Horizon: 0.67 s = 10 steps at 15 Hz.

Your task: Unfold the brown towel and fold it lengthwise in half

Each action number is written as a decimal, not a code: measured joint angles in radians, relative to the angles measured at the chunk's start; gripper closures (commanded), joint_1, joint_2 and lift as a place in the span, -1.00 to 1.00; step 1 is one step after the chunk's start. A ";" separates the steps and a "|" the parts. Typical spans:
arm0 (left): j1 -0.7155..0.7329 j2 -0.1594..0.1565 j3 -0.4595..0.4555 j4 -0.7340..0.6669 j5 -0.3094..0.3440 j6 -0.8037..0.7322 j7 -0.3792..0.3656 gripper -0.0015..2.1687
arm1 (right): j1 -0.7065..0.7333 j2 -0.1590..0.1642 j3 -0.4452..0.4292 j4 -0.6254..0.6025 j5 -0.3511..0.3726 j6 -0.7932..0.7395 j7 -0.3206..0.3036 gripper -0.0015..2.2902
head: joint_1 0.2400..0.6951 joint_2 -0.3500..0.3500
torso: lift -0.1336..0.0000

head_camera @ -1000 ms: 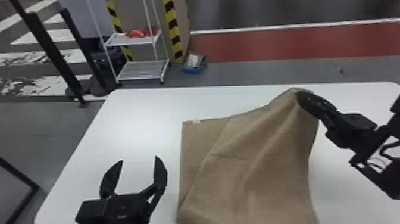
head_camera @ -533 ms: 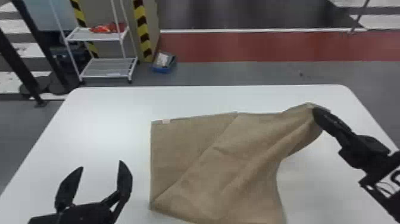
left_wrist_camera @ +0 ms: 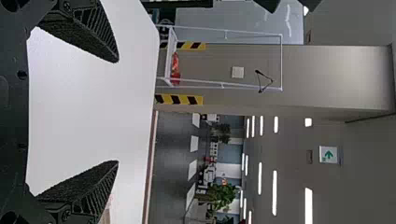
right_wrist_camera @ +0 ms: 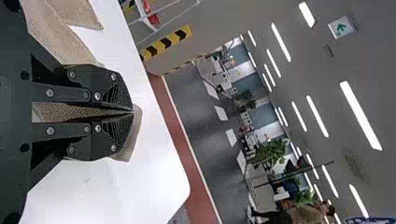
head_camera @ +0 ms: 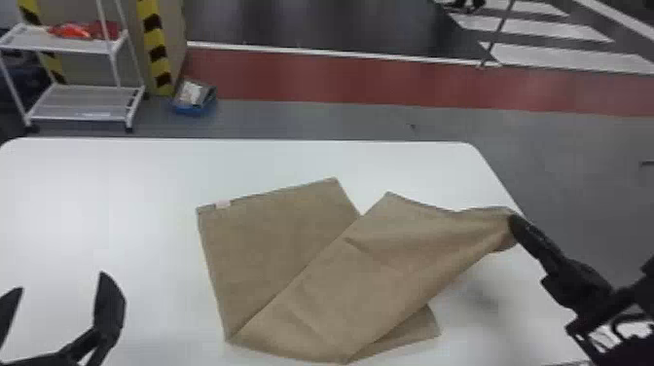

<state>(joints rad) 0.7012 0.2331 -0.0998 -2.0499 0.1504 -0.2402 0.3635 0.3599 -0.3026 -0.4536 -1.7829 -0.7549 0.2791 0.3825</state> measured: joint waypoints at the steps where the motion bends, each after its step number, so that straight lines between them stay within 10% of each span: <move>1: -0.005 0.000 0.000 0.003 0.001 0.005 0.000 -0.90 | 0.010 0.002 -0.034 0.020 -0.006 -0.001 0.007 -0.11 | 1.00 -0.68 | -0.84; 3: -0.020 0.001 -0.001 0.011 0.003 0.018 0.000 -0.90 | 0.024 0.005 -0.086 0.062 -0.006 0.002 0.019 -0.20 | 1.00 -0.80 | -0.84; 5: -0.039 0.002 -0.008 0.019 0.004 0.034 0.000 -0.90 | 0.031 0.005 -0.119 0.096 0.021 0.015 0.030 -0.94 | 1.00 -0.94 | -0.84; 10: -0.057 0.003 -0.015 0.027 0.004 0.046 0.000 -0.90 | 0.057 0.005 -0.152 0.087 0.070 0.038 0.033 -0.96 | 1.00 -1.00 | -0.84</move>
<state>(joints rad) 0.6445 0.2362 -0.1150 -2.0234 0.1549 -0.1940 0.3635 0.4164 -0.2977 -0.6060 -1.6954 -0.6845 0.3172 0.4157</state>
